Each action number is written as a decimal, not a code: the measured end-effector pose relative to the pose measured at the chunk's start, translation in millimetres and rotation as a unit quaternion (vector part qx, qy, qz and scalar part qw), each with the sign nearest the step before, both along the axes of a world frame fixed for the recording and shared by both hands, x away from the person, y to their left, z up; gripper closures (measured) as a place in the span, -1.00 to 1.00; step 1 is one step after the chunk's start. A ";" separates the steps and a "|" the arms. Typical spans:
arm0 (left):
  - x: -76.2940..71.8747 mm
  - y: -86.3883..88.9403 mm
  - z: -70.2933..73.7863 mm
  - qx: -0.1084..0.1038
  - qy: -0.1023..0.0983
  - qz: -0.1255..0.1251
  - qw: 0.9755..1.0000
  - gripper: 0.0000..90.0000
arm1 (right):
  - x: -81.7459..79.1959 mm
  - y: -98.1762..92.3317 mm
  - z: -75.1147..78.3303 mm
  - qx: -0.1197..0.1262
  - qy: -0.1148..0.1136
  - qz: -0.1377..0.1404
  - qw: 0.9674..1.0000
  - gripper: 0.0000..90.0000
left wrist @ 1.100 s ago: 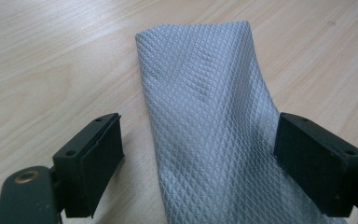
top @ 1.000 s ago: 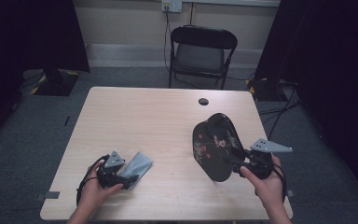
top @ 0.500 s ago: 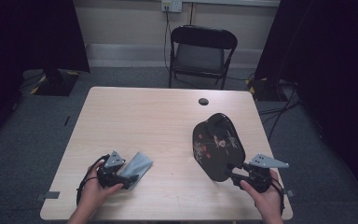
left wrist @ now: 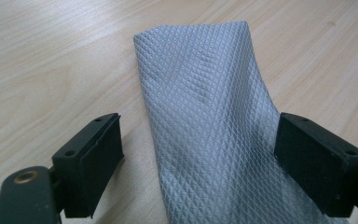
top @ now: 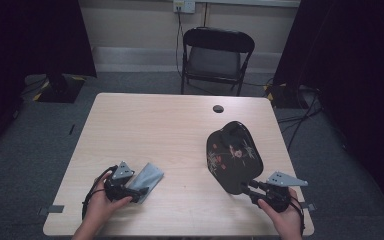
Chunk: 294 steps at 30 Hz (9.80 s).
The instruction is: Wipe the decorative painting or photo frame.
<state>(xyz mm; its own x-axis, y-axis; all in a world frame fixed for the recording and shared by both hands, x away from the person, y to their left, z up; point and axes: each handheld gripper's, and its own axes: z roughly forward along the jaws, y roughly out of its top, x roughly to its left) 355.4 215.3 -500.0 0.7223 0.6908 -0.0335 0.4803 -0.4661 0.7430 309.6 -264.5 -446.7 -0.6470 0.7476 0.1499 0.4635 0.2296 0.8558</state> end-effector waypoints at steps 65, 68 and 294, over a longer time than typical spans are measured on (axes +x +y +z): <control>-8.7 -20.4 25.8 0.010 0.019 -0.017 1.000 0.73 | -7.2 -6.8 5.9 0.026 -0.004 -0.026 0.999 0.73; -7.1 -33.2 35.0 -0.011 0.015 -0.027 0.999 0.73 | -6.4 -6.0 4.8 0.032 -0.002 -0.026 0.999 0.73; 52.7 -168.4 105.5 -0.035 -0.010 -0.100 0.994 0.73 | 1.3 13.2 5.8 0.013 0.002 0.009 1.000 0.76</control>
<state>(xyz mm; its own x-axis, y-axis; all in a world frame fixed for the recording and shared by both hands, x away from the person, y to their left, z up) 408.1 46.9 -394.5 0.8460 0.5297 -0.0614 0.3684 -0.4972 0.7855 310.9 -251.3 -440.9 -0.6601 0.7314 0.1715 0.4634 0.2167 0.8592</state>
